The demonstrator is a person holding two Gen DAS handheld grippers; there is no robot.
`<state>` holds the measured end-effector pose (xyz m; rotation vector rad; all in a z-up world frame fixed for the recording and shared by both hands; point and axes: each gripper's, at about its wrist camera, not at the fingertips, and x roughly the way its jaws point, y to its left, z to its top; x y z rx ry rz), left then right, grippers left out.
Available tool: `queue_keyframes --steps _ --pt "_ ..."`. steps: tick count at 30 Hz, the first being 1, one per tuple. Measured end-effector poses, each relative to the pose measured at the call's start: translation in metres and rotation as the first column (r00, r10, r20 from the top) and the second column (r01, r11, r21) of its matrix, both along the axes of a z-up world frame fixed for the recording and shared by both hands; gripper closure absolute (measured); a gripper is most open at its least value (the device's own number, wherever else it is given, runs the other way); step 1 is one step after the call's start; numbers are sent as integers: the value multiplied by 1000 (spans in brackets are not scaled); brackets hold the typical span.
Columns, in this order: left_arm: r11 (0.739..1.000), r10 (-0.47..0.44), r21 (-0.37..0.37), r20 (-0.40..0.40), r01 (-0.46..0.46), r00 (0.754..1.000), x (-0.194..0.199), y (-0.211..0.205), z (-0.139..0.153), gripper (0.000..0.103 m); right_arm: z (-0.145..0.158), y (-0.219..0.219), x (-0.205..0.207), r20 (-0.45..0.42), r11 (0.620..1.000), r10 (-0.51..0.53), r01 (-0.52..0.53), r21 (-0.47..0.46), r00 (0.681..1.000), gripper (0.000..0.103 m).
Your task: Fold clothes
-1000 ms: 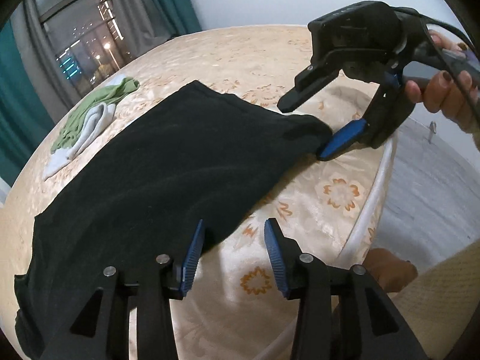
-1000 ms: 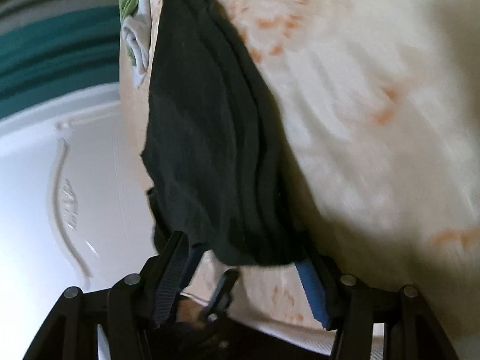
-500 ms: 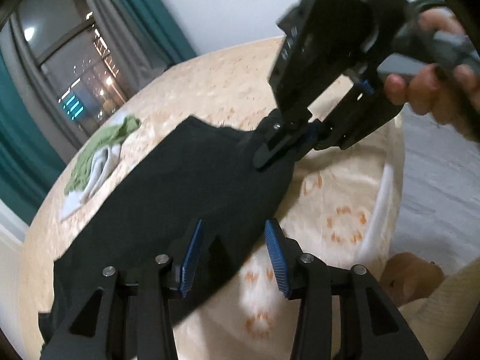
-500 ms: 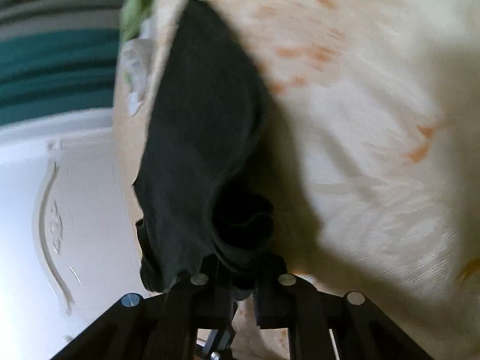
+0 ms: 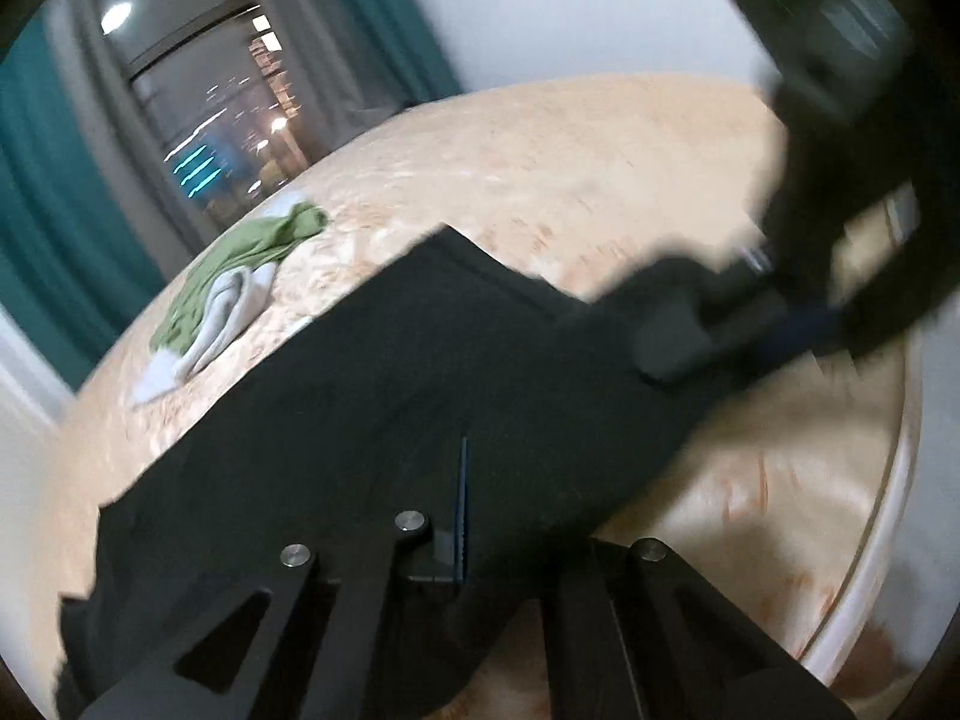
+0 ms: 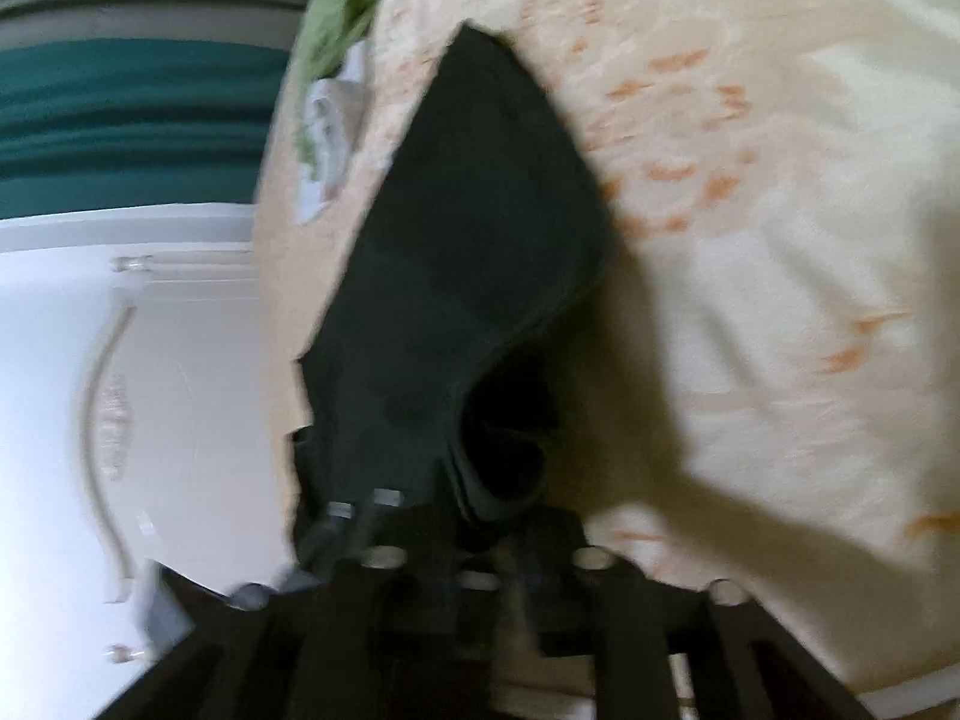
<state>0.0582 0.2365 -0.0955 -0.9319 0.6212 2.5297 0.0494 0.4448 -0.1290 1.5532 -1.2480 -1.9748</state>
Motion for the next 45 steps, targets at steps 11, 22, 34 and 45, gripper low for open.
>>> queue_keyframes --steps 11,22,34,45 --pt "865 93 457 260 -207 961 -31 -60 29 100 -15 3 3 -38 964 -246 240 -111 969 32" --pt "817 106 521 285 -247 953 -35 -78 30 100 -5 -15 -55 -26 941 -245 231 -248 969 26" --pt "678 238 617 331 -401 913 -26 -89 22 100 12 -30 -126 -18 987 -159 159 9 987 24" --pt "608 427 606 295 -513 855 -14 -94 23 100 -4 -37 -150 132 971 -226 212 108 965 25"
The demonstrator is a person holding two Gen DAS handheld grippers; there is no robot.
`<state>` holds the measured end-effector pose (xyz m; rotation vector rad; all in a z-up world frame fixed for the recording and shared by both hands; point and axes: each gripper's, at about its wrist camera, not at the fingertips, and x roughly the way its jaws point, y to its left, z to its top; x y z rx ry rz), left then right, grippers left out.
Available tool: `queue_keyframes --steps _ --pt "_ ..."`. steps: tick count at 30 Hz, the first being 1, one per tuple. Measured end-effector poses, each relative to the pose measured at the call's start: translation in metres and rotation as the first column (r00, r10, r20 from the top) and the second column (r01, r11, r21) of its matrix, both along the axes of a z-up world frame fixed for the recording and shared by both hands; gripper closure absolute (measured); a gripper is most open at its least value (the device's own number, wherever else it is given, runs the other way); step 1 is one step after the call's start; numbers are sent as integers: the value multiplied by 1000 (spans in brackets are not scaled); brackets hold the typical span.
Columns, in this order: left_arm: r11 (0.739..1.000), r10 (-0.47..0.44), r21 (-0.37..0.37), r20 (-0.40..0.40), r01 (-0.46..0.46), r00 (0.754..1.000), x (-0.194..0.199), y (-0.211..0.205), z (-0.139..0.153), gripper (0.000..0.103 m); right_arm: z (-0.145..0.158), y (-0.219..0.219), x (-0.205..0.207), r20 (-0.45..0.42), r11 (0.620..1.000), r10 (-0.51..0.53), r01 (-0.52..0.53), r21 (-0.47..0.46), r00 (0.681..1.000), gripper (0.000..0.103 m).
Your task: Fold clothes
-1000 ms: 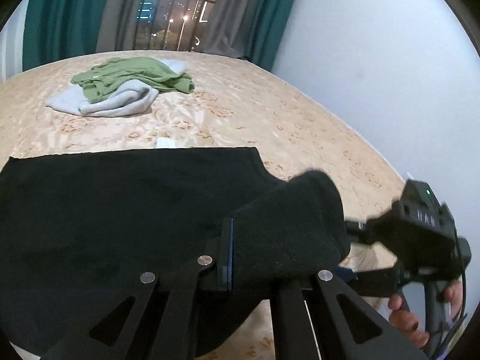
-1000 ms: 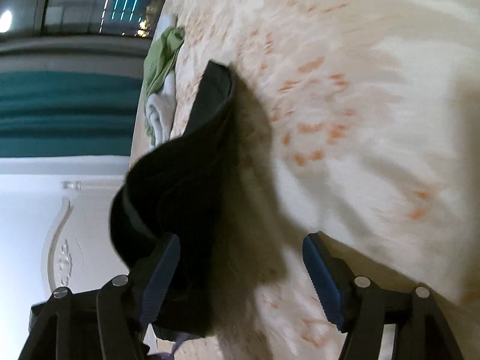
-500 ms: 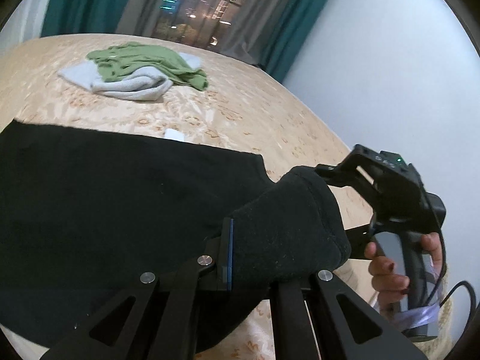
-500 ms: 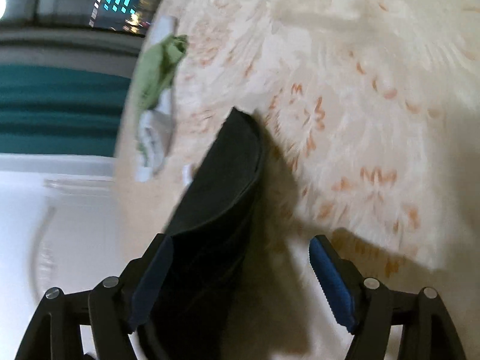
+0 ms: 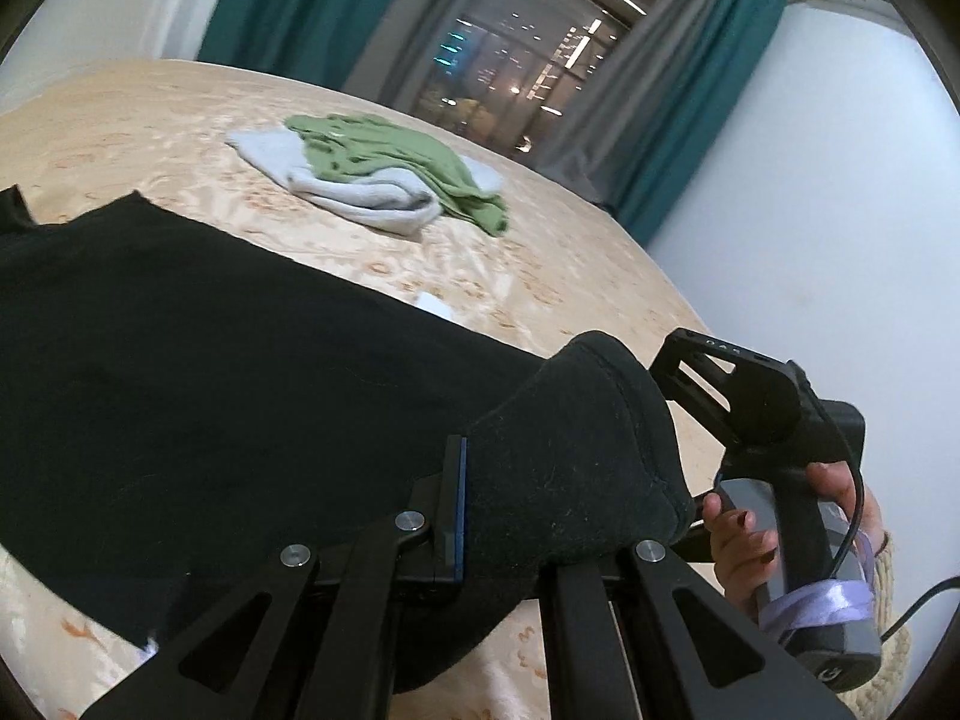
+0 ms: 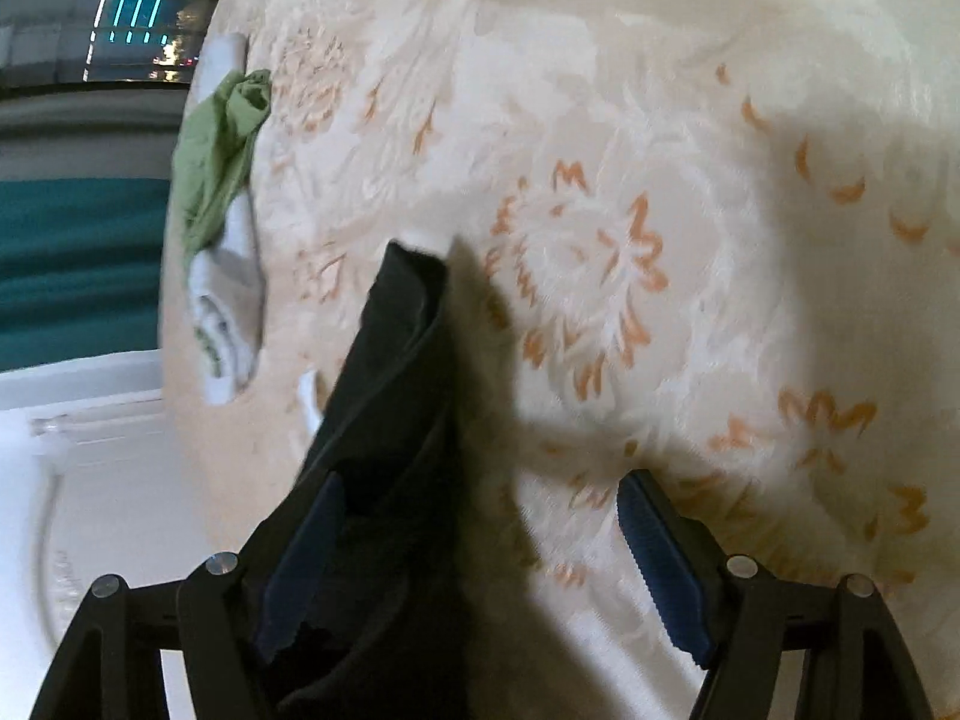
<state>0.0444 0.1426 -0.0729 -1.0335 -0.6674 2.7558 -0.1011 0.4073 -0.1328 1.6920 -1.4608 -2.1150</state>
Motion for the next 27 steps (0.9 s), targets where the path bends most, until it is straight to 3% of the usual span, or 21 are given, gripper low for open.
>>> queue_keyframes --steps 4,6,8,10,11,15,18,20,25,27 --pt "999 47 -6 -1 -47 999 -1 -10 0 100 20 -10 -12 -67 981 112 -100 165 991 26" --pt "998 57 5 6 -57 998 -1 -16 -2 100 36 -18 -18 -121 940 178 -133 314 977 28" --pt "998 63 15 14 -64 998 -4 -20 -3 100 56 -31 -19 -192 846 278 -145 513 941 28" --pt "998 63 16 14 -63 998 -4 -21 -4 100 69 -47 -19 -217 740 380 -154 655 899 28" --pt "998 60 18 13 -60 998 -4 -21 -4 100 73 -53 -19 -219 691 422 -155 707 880 28" --pt "999 47 19 11 -48 999 -4 -23 -4 100 87 -66 -10 -247 560 535 -120 819 808 29" --pt "998 51 27 17 -52 999 -4 -28 -5 100 99 -67 8 -315 459 629 -12 889 710 28" --pt "998 53 43 21 -54 998 -4 -32 -6 100 100 -70 25 -294 367 730 8 930 616 25" --pt "997 53 62 23 -54 998 -4 -40 -5 100 74 -88 55 -23 7 911 42 999 412 25" --pt "997 50 62 23 -51 998 -4 -41 -4 100 64 -94 62 72 -98 934 57 993 349 25"
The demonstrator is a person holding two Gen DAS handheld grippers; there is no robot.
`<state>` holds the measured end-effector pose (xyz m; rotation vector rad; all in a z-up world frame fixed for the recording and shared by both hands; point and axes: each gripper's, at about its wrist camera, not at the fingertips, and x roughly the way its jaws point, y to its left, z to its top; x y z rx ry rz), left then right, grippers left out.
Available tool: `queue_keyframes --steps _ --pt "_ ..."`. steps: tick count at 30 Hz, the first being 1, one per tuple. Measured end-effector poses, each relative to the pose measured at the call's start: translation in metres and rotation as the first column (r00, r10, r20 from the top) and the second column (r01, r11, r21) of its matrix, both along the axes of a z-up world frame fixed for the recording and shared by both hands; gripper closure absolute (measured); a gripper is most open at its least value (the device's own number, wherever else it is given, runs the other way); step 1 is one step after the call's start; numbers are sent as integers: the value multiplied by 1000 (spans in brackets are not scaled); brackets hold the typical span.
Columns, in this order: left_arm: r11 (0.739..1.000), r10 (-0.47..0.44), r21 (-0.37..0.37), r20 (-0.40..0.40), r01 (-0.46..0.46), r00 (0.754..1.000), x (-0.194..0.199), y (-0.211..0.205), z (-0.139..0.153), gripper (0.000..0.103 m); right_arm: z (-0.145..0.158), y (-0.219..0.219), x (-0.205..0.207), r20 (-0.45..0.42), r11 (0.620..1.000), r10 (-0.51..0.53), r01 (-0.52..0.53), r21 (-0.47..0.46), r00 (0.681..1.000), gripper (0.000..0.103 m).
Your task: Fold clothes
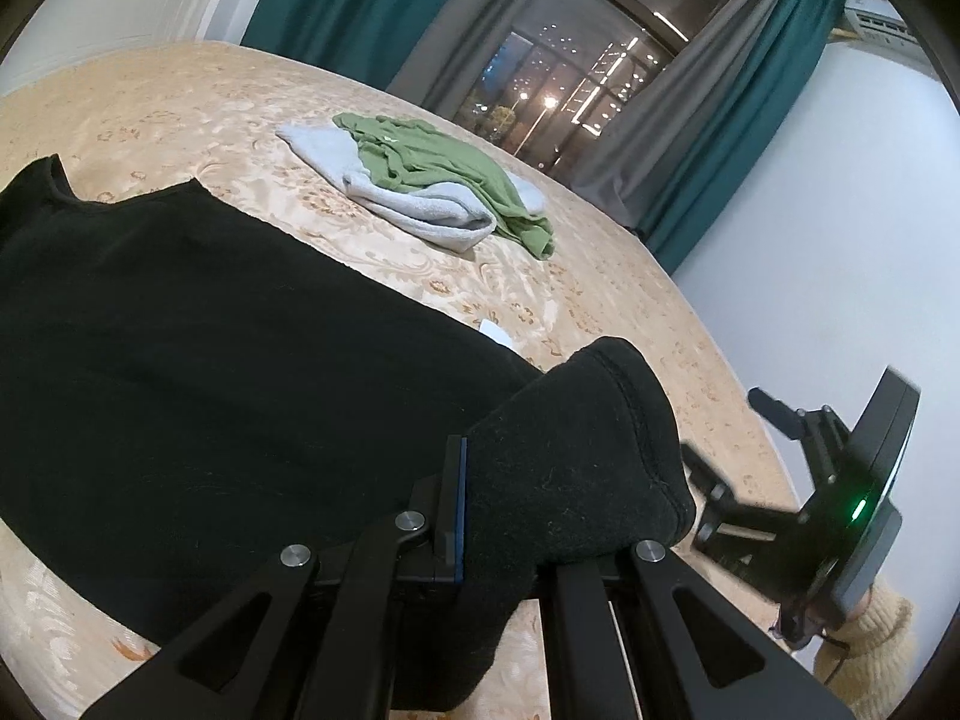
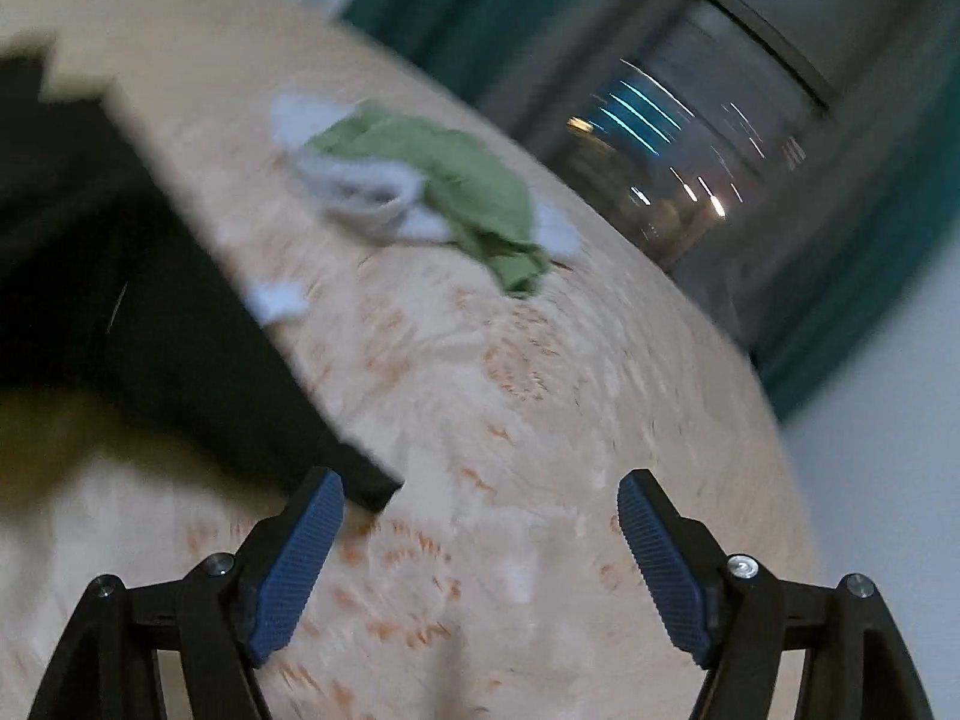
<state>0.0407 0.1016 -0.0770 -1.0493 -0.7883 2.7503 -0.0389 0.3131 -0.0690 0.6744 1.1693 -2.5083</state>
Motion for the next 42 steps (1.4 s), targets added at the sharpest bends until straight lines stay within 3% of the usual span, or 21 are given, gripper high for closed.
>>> queue_keyframes --steps 4,9,17,18,21,23,29,33,36,42 --pt "1000 -19 -3 -4 19 1000 0 -1 1 100 -10 -11 7 -9 990 115 -114 83 993 25" --pt "999 -35 11 -12 35 999 -1 -3 4 100 -31 -27 14 0 950 252 -248 188 968 25" --pt "1000 2 26 -20 -1 1000 0 -8 6 100 -60 -47 -6 53 940 287 -292 179 957 27" --pt "1000 7 30 -20 -7 1000 -1 -9 6 100 -63 -50 -8 58 939 290 -296 175 955 34" --pt "999 17 49 -16 -16 1000 1 -13 6 100 -70 -56 -17 129 949 258 -276 155 958 95" --pt "998 30 55 -19 -29 999 3 -15 7 100 -69 -57 -19 145 963 227 -245 117 963 95" --pt "992 50 120 -41 -45 998 18 -18 17 100 -38 -44 -1 23 974 215 -216 65 976 95" --pt "991 -12 136 -13 14 1000 32 -6 17 100 -23 -33 16 -16 978 202 -200 66 979 96" --pt "984 -89 157 8 86 996 47 16 12 100 -24 -19 30 -18 981 172 -170 90 985 96" --pt "959 -226 184 42 215 973 71 80 -2 100 -44 24 49 0 960 81 -77 270 997 96"
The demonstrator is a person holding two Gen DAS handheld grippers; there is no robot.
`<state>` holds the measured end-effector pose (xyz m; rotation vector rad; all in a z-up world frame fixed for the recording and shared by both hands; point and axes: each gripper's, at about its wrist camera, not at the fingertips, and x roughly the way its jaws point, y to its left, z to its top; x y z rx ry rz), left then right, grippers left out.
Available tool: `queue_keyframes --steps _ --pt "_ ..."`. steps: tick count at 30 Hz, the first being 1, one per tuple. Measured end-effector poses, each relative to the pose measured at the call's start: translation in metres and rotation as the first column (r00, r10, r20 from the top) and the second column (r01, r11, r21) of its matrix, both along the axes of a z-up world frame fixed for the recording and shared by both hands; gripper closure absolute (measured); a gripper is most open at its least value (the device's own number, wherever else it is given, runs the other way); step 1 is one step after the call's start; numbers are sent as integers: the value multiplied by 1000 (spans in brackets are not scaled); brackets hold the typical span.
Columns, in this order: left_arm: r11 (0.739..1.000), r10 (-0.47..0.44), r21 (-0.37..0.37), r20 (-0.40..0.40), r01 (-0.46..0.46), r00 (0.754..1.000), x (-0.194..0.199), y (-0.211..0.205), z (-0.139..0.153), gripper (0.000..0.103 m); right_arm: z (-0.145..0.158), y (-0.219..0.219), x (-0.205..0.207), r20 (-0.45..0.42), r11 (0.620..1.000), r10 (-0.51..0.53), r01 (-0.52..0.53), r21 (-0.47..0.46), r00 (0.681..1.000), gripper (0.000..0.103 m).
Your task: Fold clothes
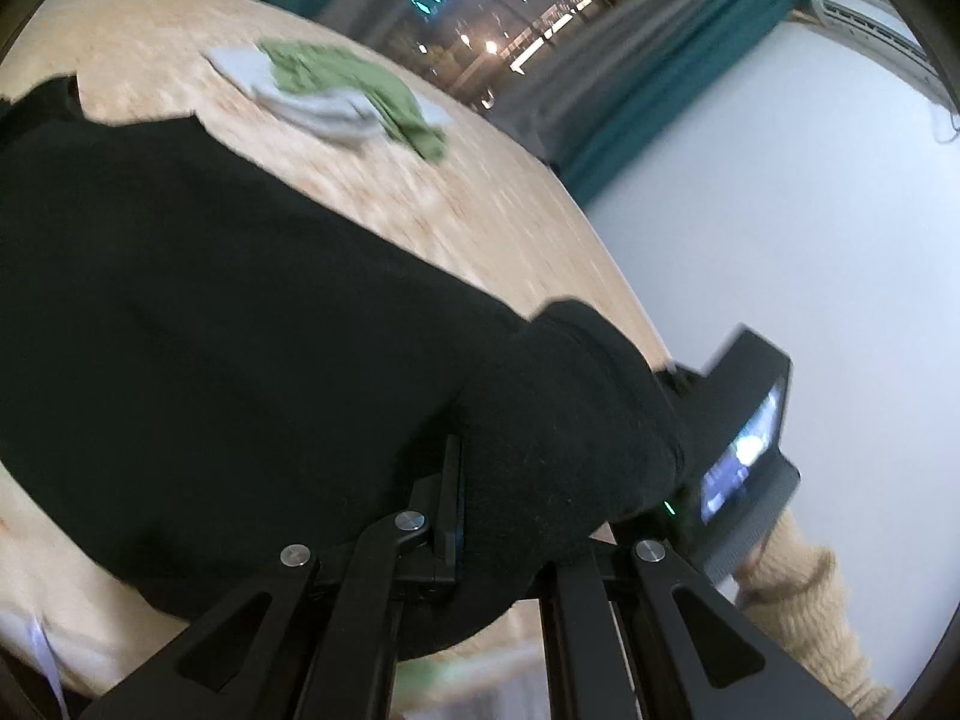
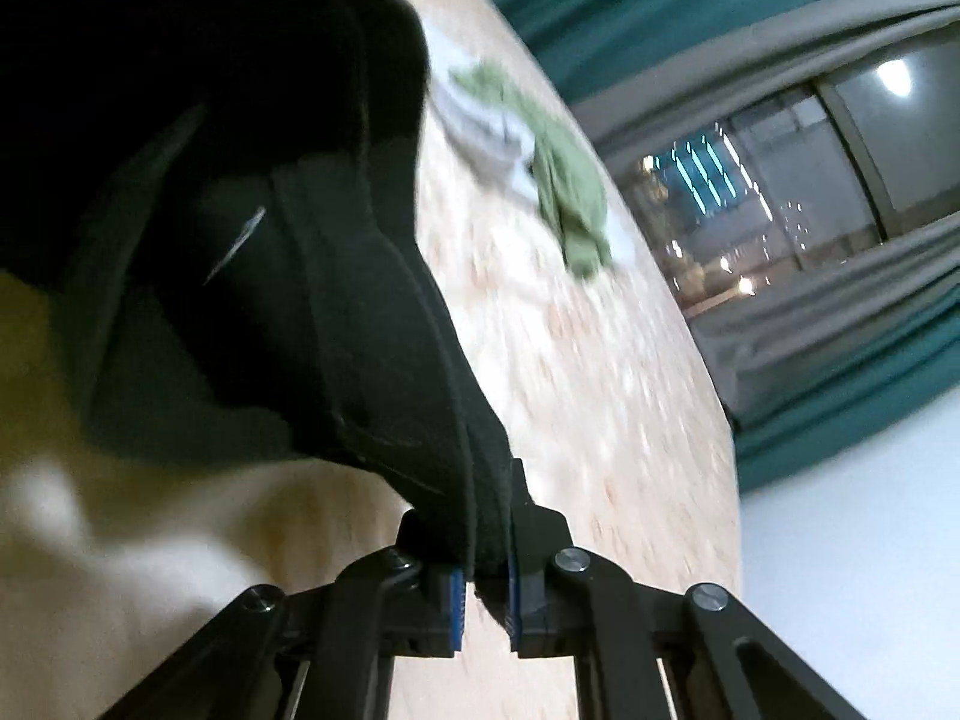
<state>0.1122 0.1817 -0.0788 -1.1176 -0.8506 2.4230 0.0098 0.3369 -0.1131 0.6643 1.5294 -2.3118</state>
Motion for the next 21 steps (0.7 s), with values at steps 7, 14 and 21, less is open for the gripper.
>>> queue_keyframes --steps 7,14,21 --pt "1000 3 14 -22 -3 1000 22 16 8 100 0 31 18 10 998 -41 41 51 999 96" --pt "989 140 56 -8 -140 990 30 -39 13 100 20 0 23 -26 985 79 -74 153 997 96" --pt "942 334 5 -51 -334 941 36 -102 15 100 31 -82 -5 -13 930 278 -266 253 961 96"
